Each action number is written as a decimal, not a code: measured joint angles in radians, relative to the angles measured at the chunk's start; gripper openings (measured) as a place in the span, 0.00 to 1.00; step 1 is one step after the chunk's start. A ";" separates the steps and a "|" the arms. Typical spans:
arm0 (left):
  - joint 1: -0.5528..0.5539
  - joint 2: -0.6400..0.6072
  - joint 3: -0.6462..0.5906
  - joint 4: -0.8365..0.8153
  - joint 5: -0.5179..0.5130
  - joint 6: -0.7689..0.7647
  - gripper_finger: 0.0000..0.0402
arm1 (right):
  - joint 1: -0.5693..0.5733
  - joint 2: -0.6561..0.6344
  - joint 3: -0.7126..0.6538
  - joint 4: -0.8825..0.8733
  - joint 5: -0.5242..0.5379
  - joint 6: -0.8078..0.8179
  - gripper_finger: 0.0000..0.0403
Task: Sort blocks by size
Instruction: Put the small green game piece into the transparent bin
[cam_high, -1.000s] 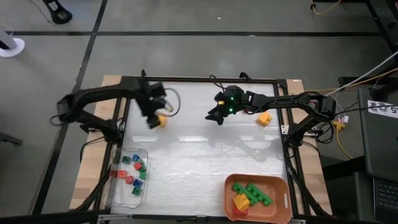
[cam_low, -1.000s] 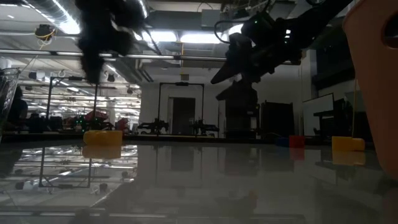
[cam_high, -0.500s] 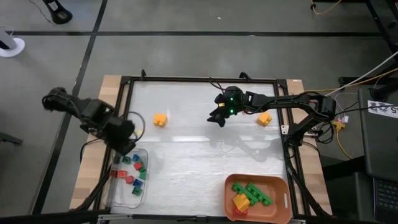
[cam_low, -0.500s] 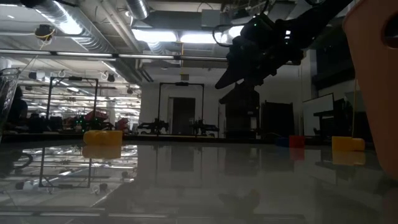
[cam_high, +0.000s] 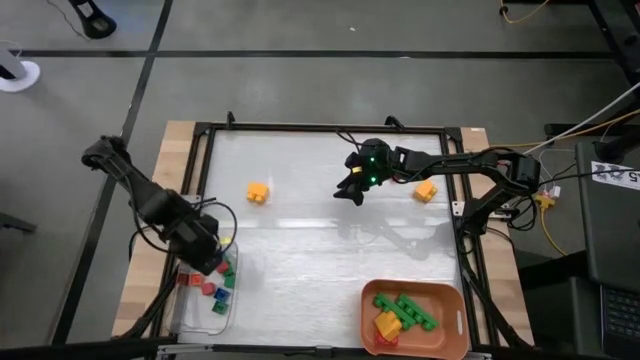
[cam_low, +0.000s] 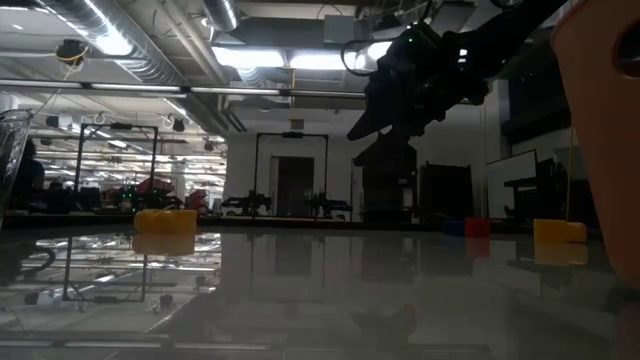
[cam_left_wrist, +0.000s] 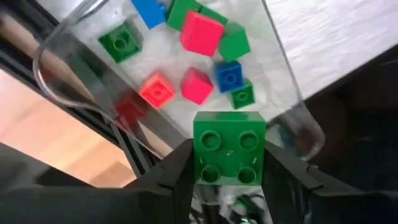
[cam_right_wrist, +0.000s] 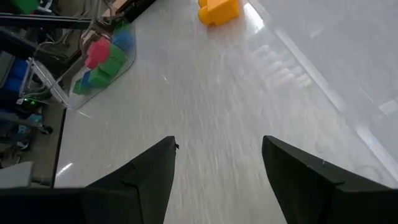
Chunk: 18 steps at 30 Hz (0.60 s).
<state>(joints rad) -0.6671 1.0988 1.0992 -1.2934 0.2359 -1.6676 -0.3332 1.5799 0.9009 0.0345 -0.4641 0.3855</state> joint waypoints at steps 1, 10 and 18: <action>-0.003 0.017 0.000 0.000 0.000 0.018 0.35 | 0.000 0.000 0.000 0.000 0.000 0.000 0.59; -0.008 0.130 0.000 -0.015 -0.001 0.162 0.35 | 0.000 0.000 0.000 0.001 0.000 0.002 0.59; -0.008 0.180 0.000 -0.041 -0.003 0.184 0.35 | 0.000 0.000 0.000 0.000 0.000 0.003 0.59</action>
<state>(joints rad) -0.6746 1.2791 1.0992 -1.3344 0.2328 -1.4834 -0.3332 1.5799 0.9009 0.0345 -0.4641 0.3882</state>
